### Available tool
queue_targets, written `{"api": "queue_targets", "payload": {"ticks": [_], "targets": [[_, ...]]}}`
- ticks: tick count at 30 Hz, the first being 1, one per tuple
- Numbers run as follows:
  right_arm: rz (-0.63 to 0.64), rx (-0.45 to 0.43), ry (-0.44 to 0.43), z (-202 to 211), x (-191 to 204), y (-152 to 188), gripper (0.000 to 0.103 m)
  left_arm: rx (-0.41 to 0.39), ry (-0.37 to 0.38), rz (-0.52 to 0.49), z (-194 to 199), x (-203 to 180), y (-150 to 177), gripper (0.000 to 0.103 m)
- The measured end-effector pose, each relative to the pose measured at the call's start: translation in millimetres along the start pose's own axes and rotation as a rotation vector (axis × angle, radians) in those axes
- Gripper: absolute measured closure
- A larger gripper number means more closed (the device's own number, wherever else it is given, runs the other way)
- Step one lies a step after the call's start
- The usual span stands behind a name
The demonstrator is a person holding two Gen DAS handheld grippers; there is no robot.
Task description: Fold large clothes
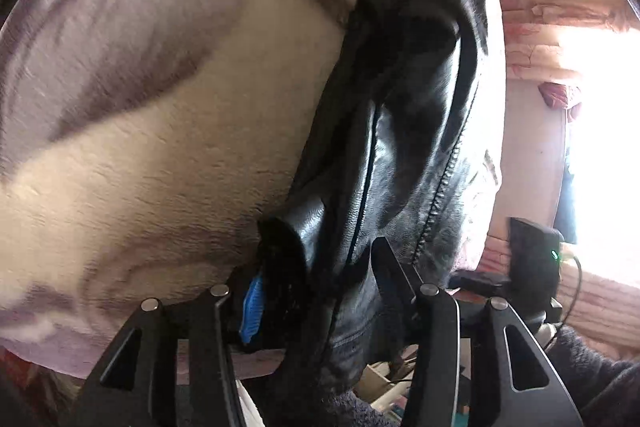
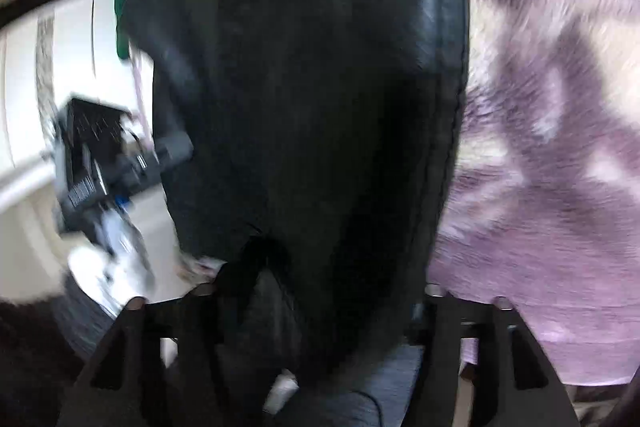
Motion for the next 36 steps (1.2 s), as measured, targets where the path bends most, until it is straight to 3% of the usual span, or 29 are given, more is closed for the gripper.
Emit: {"api": "queue_targets", "payload": {"ticks": [1, 3, 5, 7, 9, 11, 13, 17, 24, 26, 29, 33, 36], "targets": [[0.081, -0.006, 0.084, 12.9, 4.5, 0.2, 0.031, -0.003, 0.01, -0.003, 4.2, -0.6, 0.4, 0.054], [0.262, -0.012, 0.278, 37.8, 13.4, 4.9, 0.025, -0.01, 0.032, -0.002, 11.4, 0.2, 5.8, 0.037], [0.451, -0.049, 0.484, 58.3, 19.0, 13.4, 0.01, -0.029, 0.071, 0.009, 16.8, 2.8, 9.1, 0.037], [0.687, -0.099, 0.704, 68.6, 28.0, 17.9, 0.006, -0.055, 0.118, 0.037, 22.1, 2.5, 11.1, 0.037], [0.985, -0.158, 0.931, 69.0, 28.7, 22.9, 0.006, -0.101, 0.162, 0.062, 30.0, 6.1, 14.9, 0.037], [1.382, -0.206, 1.173, 57.2, 23.0, 30.7, 0.005, -0.158, 0.204, 0.091, 34.0, 10.6, 24.7, 0.033], [1.681, -0.207, 1.305, 44.2, 6.8, 34.4, 0.005, -0.198, 0.219, 0.119, 32.9, 15.5, 34.2, 0.032], [1.881, -0.229, 1.364, 27.1, -6.0, 15.2, 0.005, -0.227, 0.211, 0.165, 18.0, 19.1, 49.5, 0.032], [2.149, -0.258, 1.262, 60.6, -23.1, -17.0, 0.005, -0.307, 0.164, 0.169, 23.3, 15.1, 60.9, 0.032], [2.213, -0.249, 1.244, 55.1, -34.0, -30.7, 0.0, -0.33, 0.161, 0.17, 23.7, 11.5, 62.0, 0.032], [2.302, -0.242, 1.219, 68.4, -35.4, -53.7, 0.0, -0.356, 0.19, 0.206, 26.2, 9.2, 65.5, 0.032], [2.381, -0.358, 1.174, 88.4, -22.3, -75.7, 0.0, -0.398, 0.237, 0.259, 32.4, 8.9, 68.2, 0.032], [2.398, -0.314, 1.148, 75.7, -14.1, -80.1, 0.0, -0.404, 0.229, 0.269, 32.2, 9.2, 69.3, 0.032]]}}
Point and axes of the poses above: each gripper's, at about its wrist camera, not at the fingertips, and z roughly against the way its jaws point, x to its left, y to its underside, the point moved 4 cm from there along -z, roughly the way its jaws point, and after that the axes turned 1 degree about z, right-handed, at the moved point
